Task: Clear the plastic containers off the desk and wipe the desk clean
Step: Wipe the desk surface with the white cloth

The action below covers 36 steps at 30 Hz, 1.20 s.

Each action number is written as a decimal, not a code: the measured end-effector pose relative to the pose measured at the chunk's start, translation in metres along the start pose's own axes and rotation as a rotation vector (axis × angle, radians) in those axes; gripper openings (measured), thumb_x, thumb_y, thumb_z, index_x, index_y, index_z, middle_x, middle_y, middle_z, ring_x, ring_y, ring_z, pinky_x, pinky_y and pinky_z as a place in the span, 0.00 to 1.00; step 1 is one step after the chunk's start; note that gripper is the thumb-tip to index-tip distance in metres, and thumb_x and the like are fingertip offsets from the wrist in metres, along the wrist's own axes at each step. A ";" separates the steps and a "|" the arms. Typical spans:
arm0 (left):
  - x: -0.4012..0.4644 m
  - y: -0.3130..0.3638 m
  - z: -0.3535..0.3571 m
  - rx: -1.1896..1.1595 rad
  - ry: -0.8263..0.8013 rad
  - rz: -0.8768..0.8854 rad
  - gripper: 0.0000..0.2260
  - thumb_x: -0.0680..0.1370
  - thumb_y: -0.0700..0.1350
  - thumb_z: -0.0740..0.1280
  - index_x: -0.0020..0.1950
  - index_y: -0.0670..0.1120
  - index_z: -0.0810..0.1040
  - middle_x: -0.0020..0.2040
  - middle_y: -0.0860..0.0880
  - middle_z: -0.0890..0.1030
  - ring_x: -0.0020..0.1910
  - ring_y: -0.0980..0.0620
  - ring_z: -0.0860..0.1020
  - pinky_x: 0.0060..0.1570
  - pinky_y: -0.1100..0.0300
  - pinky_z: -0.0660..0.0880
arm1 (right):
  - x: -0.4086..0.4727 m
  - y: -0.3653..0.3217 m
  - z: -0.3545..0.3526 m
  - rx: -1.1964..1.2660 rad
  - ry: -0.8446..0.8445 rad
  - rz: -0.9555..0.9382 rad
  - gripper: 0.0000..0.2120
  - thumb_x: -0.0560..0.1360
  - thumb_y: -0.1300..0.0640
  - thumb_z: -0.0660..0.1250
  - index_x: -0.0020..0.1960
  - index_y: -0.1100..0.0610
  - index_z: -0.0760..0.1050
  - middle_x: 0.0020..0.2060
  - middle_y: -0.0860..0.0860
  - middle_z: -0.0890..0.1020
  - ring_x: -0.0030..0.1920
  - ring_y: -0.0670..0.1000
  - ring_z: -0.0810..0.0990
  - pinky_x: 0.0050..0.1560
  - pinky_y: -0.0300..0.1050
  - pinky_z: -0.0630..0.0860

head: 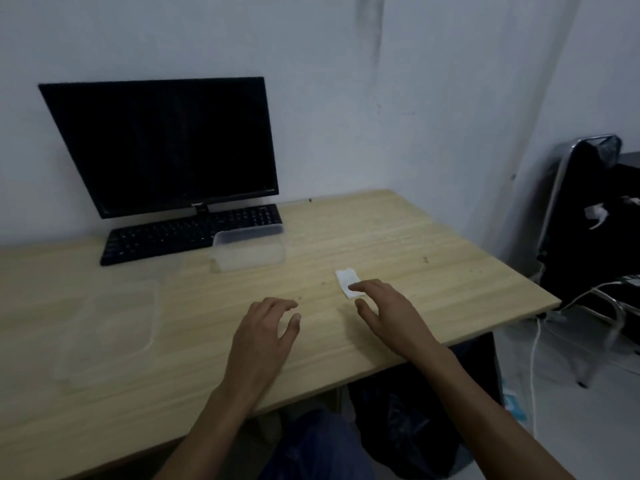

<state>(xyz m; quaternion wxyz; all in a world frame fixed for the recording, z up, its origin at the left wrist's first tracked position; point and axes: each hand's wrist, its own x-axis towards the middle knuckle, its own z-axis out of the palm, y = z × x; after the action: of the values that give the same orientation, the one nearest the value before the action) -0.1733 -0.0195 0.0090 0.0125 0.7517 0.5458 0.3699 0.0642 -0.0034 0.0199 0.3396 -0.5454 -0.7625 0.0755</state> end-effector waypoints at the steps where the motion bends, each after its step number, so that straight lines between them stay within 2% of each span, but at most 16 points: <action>1: 0.000 -0.008 -0.002 0.024 0.003 -0.011 0.16 0.79 0.56 0.57 0.58 0.51 0.79 0.54 0.57 0.78 0.54 0.57 0.73 0.50 0.63 0.69 | 0.004 0.003 0.003 -0.021 -0.037 0.010 0.16 0.80 0.54 0.61 0.67 0.50 0.71 0.64 0.44 0.75 0.64 0.47 0.72 0.57 0.41 0.70; 5: 0.008 -0.039 -0.007 0.117 0.016 -0.032 0.20 0.78 0.57 0.54 0.60 0.50 0.78 0.56 0.54 0.78 0.56 0.55 0.73 0.53 0.60 0.71 | 0.025 0.014 0.012 -0.162 -0.230 0.007 0.25 0.81 0.50 0.57 0.77 0.53 0.58 0.76 0.47 0.59 0.75 0.46 0.57 0.69 0.34 0.52; 8: 0.018 -0.055 -0.009 0.158 0.013 -0.054 0.20 0.78 0.57 0.54 0.61 0.50 0.77 0.57 0.53 0.78 0.57 0.53 0.74 0.55 0.56 0.73 | 0.037 0.020 0.020 -0.260 -0.380 0.044 0.32 0.81 0.39 0.50 0.78 0.54 0.49 0.78 0.48 0.49 0.77 0.45 0.46 0.73 0.39 0.45; 9: 0.019 -0.059 -0.009 0.168 0.010 -0.059 0.21 0.78 0.57 0.54 0.61 0.49 0.77 0.58 0.52 0.78 0.58 0.53 0.74 0.55 0.56 0.72 | 0.040 0.021 0.023 -0.281 -0.424 0.065 0.37 0.77 0.32 0.44 0.79 0.54 0.47 0.78 0.47 0.47 0.77 0.44 0.44 0.74 0.41 0.44; 11: 0.018 -0.066 -0.008 0.176 0.009 -0.063 0.20 0.78 0.57 0.54 0.61 0.49 0.77 0.58 0.52 0.79 0.58 0.53 0.74 0.56 0.56 0.72 | 0.043 0.024 0.028 -0.309 -0.478 0.076 0.52 0.64 0.21 0.29 0.79 0.52 0.45 0.78 0.46 0.46 0.76 0.42 0.43 0.74 0.43 0.42; 13: 0.012 -0.070 -0.007 0.185 0.014 -0.065 0.20 0.78 0.56 0.55 0.61 0.48 0.77 0.58 0.51 0.79 0.59 0.52 0.74 0.56 0.55 0.72 | 0.044 0.024 0.033 -0.342 -0.519 0.059 0.58 0.58 0.21 0.23 0.79 0.52 0.43 0.78 0.47 0.45 0.76 0.42 0.42 0.75 0.45 0.41; 16: 0.005 -0.072 -0.009 0.177 0.049 -0.088 0.19 0.78 0.55 0.55 0.60 0.48 0.78 0.58 0.51 0.79 0.58 0.52 0.74 0.56 0.56 0.71 | 0.052 0.019 0.039 -0.354 -0.536 0.038 0.53 0.62 0.23 0.25 0.79 0.52 0.41 0.78 0.48 0.44 0.76 0.43 0.42 0.76 0.46 0.41; 19: 0.001 -0.072 -0.010 0.157 0.081 -0.122 0.18 0.78 0.54 0.55 0.58 0.48 0.79 0.56 0.51 0.79 0.57 0.53 0.75 0.56 0.58 0.70 | 0.063 0.004 0.052 -0.329 -0.580 0.027 0.45 0.70 0.27 0.33 0.78 0.53 0.40 0.78 0.48 0.43 0.76 0.43 0.41 0.76 0.47 0.41; 22: 0.000 -0.070 -0.009 0.169 0.087 -0.114 0.18 0.77 0.53 0.56 0.57 0.47 0.79 0.55 0.51 0.80 0.56 0.52 0.75 0.56 0.57 0.71 | 0.064 -0.019 0.065 -0.318 -0.632 -0.066 0.37 0.77 0.32 0.40 0.78 0.53 0.39 0.78 0.48 0.42 0.76 0.43 0.40 0.76 0.46 0.40; 25: -0.001 -0.070 -0.011 0.176 0.082 -0.117 0.17 0.77 0.53 0.55 0.56 0.47 0.79 0.55 0.51 0.80 0.56 0.52 0.75 0.56 0.56 0.72 | 0.045 -0.042 0.067 -0.288 -0.674 -0.154 0.37 0.77 0.32 0.41 0.78 0.51 0.39 0.77 0.47 0.41 0.76 0.41 0.38 0.76 0.46 0.40; 29: -0.001 -0.072 -0.012 0.163 0.062 -0.132 0.18 0.77 0.54 0.55 0.57 0.48 0.79 0.56 0.52 0.79 0.58 0.52 0.75 0.57 0.57 0.70 | 0.007 -0.063 0.054 -0.277 -0.713 -0.226 0.39 0.73 0.30 0.37 0.78 0.49 0.37 0.76 0.43 0.37 0.74 0.39 0.35 0.76 0.45 0.36; 32: -0.001 -0.071 -0.016 0.156 0.051 -0.126 0.18 0.77 0.54 0.54 0.56 0.49 0.79 0.57 0.52 0.79 0.58 0.53 0.75 0.58 0.58 0.68 | -0.005 -0.065 0.046 -0.302 -0.712 -0.222 0.39 0.71 0.30 0.34 0.78 0.47 0.37 0.75 0.42 0.38 0.74 0.37 0.35 0.74 0.42 0.33; 36: -0.014 -0.072 -0.022 0.165 0.015 -0.111 0.18 0.77 0.55 0.55 0.56 0.49 0.80 0.57 0.53 0.79 0.57 0.53 0.76 0.58 0.58 0.69 | 0.006 -0.062 0.055 -0.312 -0.691 -0.163 0.39 0.72 0.30 0.34 0.78 0.47 0.37 0.76 0.42 0.40 0.74 0.37 0.36 0.74 0.43 0.34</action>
<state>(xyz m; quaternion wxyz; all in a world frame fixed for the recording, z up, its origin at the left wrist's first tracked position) -0.2454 -0.0105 -0.0132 -0.0329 0.7159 0.6154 0.3281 -0.0181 -0.0086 0.0110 -0.0194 -0.4708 -0.8751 0.1106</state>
